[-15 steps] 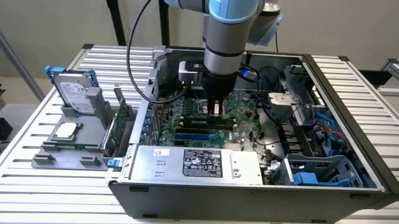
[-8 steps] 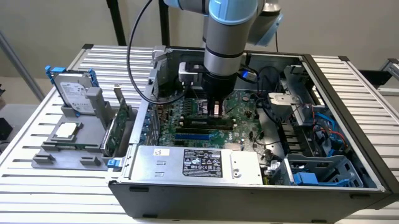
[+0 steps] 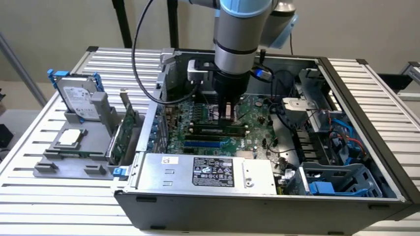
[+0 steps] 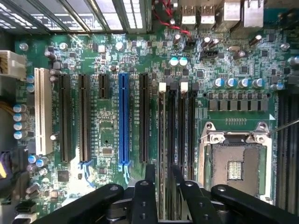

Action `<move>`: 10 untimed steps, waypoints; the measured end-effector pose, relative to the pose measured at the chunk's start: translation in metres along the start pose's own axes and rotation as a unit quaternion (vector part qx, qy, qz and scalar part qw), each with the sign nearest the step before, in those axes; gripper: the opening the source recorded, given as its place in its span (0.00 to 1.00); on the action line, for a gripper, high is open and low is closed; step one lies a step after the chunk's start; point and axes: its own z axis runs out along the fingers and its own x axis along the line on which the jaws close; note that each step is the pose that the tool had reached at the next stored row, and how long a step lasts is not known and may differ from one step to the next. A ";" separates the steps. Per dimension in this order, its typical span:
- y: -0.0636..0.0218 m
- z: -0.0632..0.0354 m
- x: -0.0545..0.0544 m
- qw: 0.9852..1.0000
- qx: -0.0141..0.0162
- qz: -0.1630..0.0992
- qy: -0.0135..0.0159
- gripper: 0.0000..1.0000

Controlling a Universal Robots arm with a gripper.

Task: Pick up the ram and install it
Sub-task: 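Press down the ram until it locks into place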

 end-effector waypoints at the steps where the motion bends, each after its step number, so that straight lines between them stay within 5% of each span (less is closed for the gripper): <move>1: 0.0007 -0.0042 0.000 1.000 0.000 0.000 0.000 1.00; 5: 0.0016 -0.0094 0.000 1.000 0.000 0.000 -0.001 1.00; 6: 0.0016 -0.0094 0.000 1.000 0.000 0.000 -0.001 0.00; 10: 0.0017 -0.0098 0.000 1.000 0.000 0.000 -0.001 0.00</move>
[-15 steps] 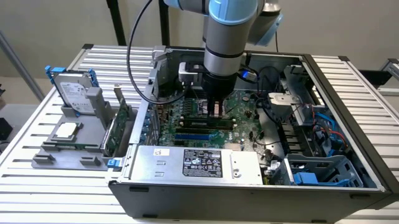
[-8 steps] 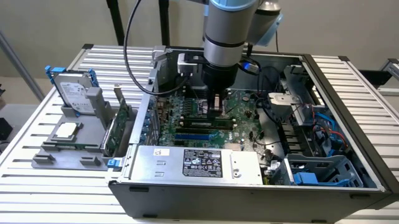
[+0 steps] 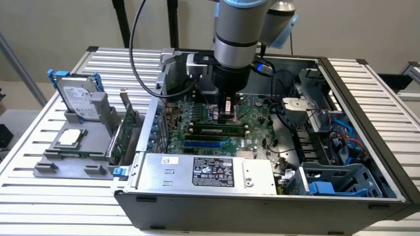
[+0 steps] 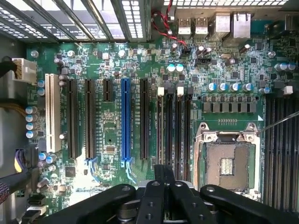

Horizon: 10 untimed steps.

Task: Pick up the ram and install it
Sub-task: 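Press down the ram until it locks into place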

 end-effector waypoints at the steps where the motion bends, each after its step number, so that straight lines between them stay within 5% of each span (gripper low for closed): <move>1: 0.0000 -0.0001 0.000 1.000 0.000 0.000 0.000 0.00; 10: 0.0001 -0.0014 0.000 1.000 0.000 0.000 0.000 0.00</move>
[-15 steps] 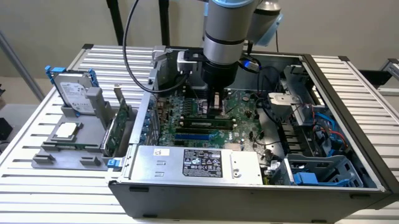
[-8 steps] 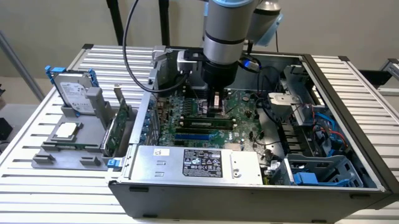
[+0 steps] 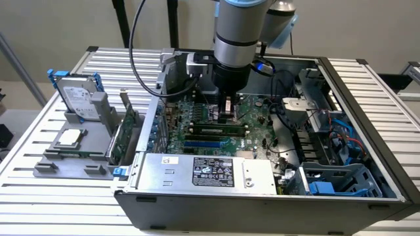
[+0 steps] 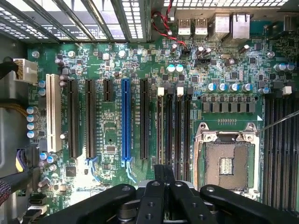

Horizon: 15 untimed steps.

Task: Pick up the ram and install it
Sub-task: 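Press down the ram until it locks into place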

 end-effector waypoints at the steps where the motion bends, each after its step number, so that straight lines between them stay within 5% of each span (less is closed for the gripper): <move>1: 0.0000 0.0001 0.000 1.000 0.000 0.000 0.000 0.00; 7: -0.0001 0.0057 0.000 1.000 0.000 0.000 -0.006 0.00; 15: -0.0003 0.0147 0.000 1.000 0.000 0.000 -0.009 0.00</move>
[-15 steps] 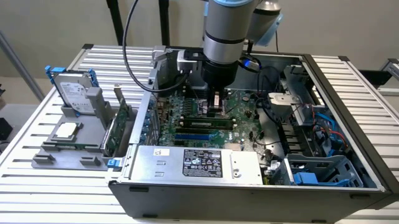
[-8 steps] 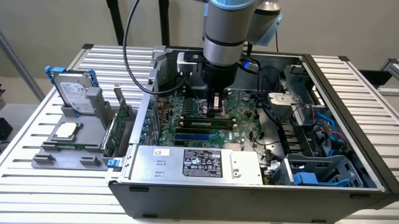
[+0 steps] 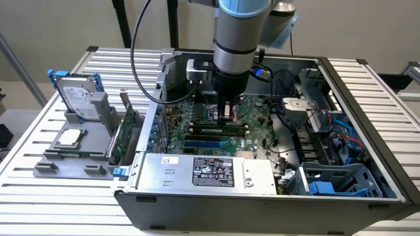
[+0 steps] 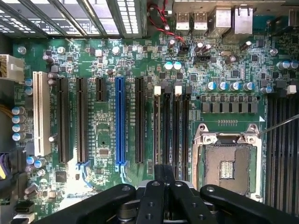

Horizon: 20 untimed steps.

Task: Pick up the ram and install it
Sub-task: 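Press down the ram until it locks into place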

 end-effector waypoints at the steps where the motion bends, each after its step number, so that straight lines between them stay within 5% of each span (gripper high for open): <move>1: 0.0000 0.0009 0.000 1.000 0.000 0.000 0.000 0.00; 11: -0.0002 0.0099 0.000 1.000 0.000 0.000 -0.001 0.00; 17: 0.0002 -0.0097 0.000 1.000 0.000 0.000 -0.001 0.00; 20: 0.0002 -0.0117 0.000 1.000 0.000 0.000 -0.001 0.00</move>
